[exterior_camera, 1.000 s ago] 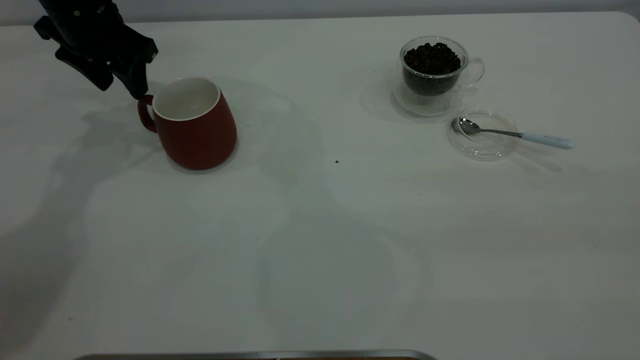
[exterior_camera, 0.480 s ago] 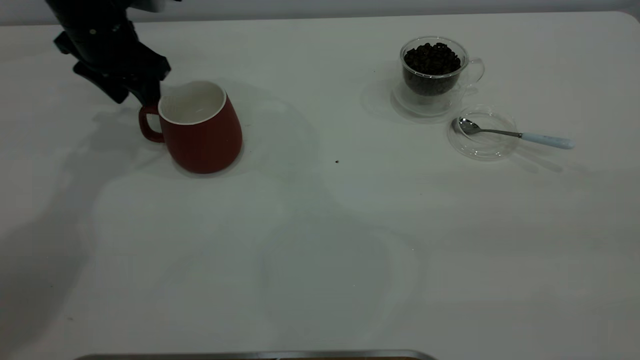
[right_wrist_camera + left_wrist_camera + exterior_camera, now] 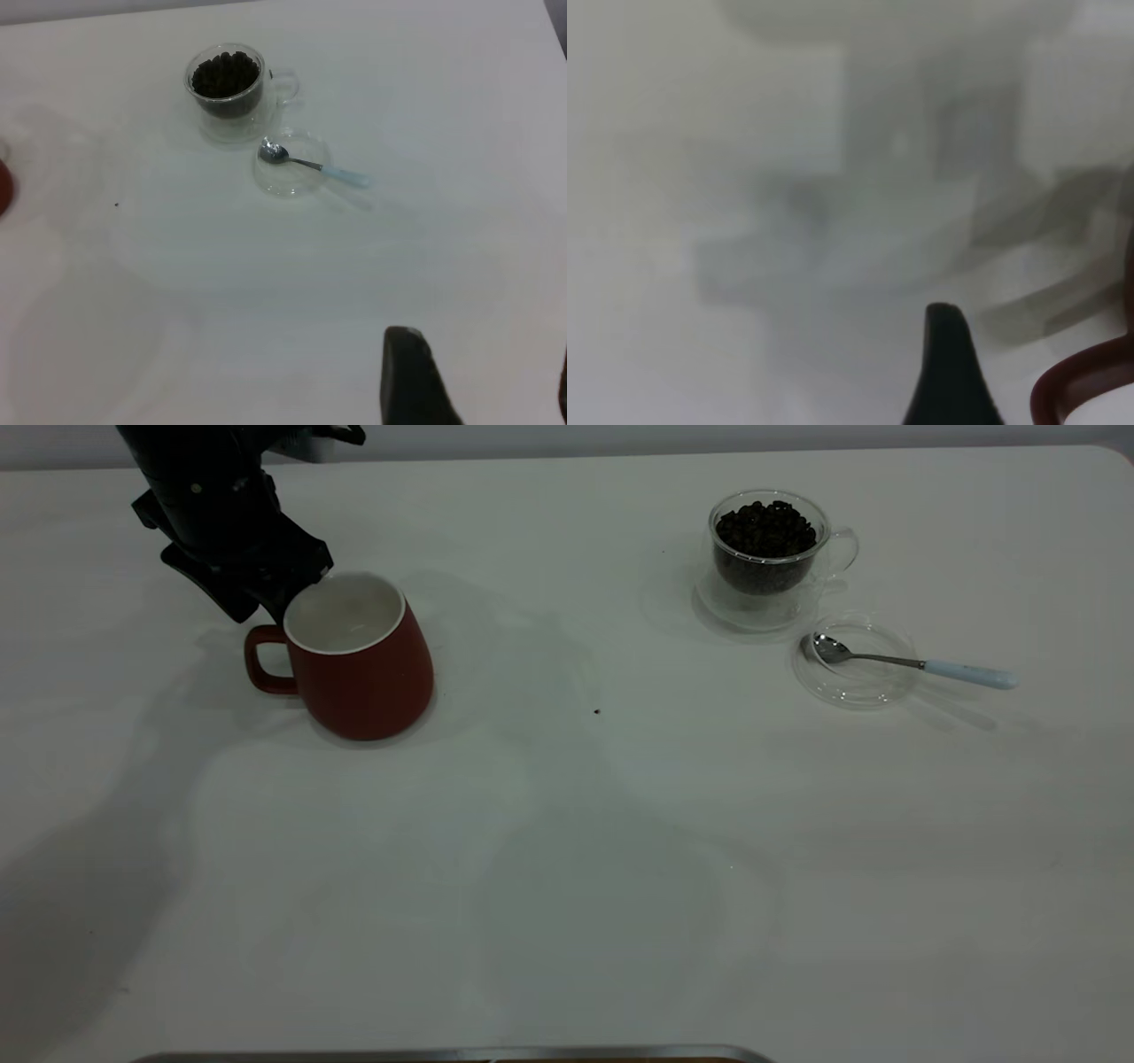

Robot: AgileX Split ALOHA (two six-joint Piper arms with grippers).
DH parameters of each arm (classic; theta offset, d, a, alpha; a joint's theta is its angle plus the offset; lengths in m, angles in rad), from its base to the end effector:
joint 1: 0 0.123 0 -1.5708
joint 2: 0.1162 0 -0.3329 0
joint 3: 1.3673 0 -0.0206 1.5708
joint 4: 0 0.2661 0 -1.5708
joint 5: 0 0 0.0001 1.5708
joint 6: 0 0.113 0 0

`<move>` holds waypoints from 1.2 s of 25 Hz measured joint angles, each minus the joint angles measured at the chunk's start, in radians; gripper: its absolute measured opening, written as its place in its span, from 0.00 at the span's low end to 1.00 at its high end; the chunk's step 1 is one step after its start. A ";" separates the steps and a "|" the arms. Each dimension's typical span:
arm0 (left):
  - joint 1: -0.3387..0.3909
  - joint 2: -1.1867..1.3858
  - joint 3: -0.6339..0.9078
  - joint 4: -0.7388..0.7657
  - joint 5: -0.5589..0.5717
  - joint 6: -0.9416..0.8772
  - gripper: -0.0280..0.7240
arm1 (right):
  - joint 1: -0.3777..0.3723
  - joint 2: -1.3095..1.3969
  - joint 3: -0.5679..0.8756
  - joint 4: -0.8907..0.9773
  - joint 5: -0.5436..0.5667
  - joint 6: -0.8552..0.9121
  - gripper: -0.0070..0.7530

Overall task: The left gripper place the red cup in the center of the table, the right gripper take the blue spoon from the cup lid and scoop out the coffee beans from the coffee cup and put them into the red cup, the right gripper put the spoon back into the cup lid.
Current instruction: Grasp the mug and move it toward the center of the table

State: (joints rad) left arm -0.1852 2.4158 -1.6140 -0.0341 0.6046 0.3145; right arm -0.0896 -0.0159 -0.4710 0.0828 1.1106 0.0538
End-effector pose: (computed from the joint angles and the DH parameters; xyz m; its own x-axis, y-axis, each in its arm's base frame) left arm 0.5063 -0.0971 0.0454 -0.8597 0.4485 -0.2445 0.4501 0.8914 0.0524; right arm -0.0213 0.0103 0.2606 -0.5034 0.1359 -0.8533 0.0716 0.9907 0.1155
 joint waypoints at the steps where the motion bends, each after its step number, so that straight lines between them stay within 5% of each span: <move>1: -0.002 0.000 -0.001 0.000 0.004 -0.001 0.82 | 0.000 0.000 0.000 0.000 0.000 0.000 0.58; 30: -0.142 -0.001 -0.004 -0.073 -0.071 -0.002 0.82 | 0.000 0.000 0.000 0.000 0.000 0.000 0.58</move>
State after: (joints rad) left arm -0.3273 2.4149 -1.6176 -0.1075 0.5335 0.3130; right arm -0.0896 -0.0159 -0.4710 0.0828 1.1106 0.0538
